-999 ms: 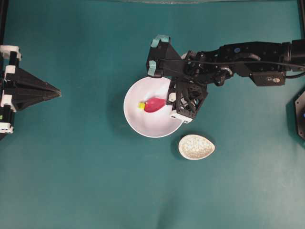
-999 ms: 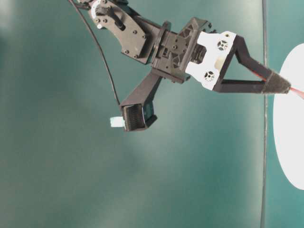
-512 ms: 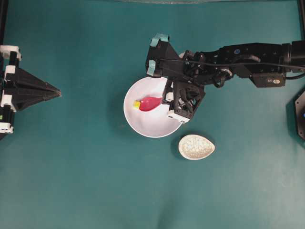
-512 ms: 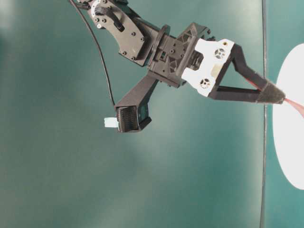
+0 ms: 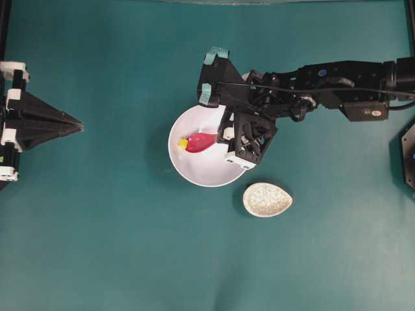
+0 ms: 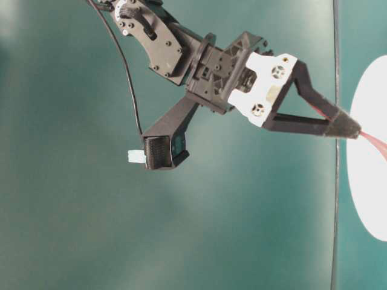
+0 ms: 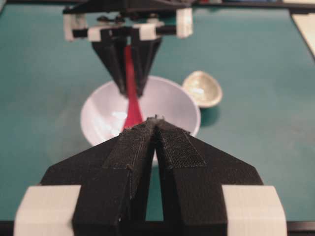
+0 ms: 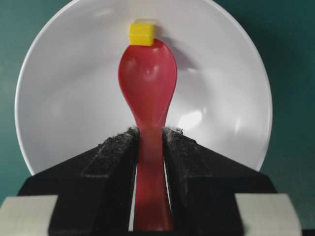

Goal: Scoop the yellow hexagonal prism block from the bowl with a spoon using the right arm.
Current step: 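Slide the spoon under the yellow block to scoop it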

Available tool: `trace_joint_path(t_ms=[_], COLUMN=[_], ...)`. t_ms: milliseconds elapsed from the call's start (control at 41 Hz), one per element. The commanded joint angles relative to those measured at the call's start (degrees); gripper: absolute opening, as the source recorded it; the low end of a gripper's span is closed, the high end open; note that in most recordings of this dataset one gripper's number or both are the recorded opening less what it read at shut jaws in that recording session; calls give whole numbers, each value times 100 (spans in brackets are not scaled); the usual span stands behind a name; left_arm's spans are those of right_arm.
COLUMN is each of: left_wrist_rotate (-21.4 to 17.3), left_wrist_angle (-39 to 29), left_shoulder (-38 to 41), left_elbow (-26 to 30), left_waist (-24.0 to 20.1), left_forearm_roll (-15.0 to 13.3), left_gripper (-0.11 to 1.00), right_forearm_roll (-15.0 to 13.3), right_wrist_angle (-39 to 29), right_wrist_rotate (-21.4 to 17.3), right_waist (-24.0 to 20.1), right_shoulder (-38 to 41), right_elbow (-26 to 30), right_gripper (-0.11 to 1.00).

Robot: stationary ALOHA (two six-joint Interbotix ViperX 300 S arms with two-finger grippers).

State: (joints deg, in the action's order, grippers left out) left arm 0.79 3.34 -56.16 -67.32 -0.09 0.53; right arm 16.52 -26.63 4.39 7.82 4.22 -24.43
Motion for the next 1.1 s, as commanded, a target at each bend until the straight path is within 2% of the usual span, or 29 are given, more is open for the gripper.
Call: trace_joint_path(t_ms=[0,804,1072], left_wrist_rotate=[9,18,18], left_wrist_angle=[44,26,18], left_shoulder=[26,26,26], left_elbow=[158,158,158], left_waist=[-9,-9,-9], left_forearm_roll=[9,9,0], left_gripper=[5,5,5], right_forearm_roll=[18,114,272], right_wrist_angle=[62,563,993], right_wrist_rotate=[9,-18,-26], right_waist=[-26,-105,-132], right_shoulder=[-105,-132,-387], right_elbow=[97,-255,-686], right_gripper=[25,24,25])
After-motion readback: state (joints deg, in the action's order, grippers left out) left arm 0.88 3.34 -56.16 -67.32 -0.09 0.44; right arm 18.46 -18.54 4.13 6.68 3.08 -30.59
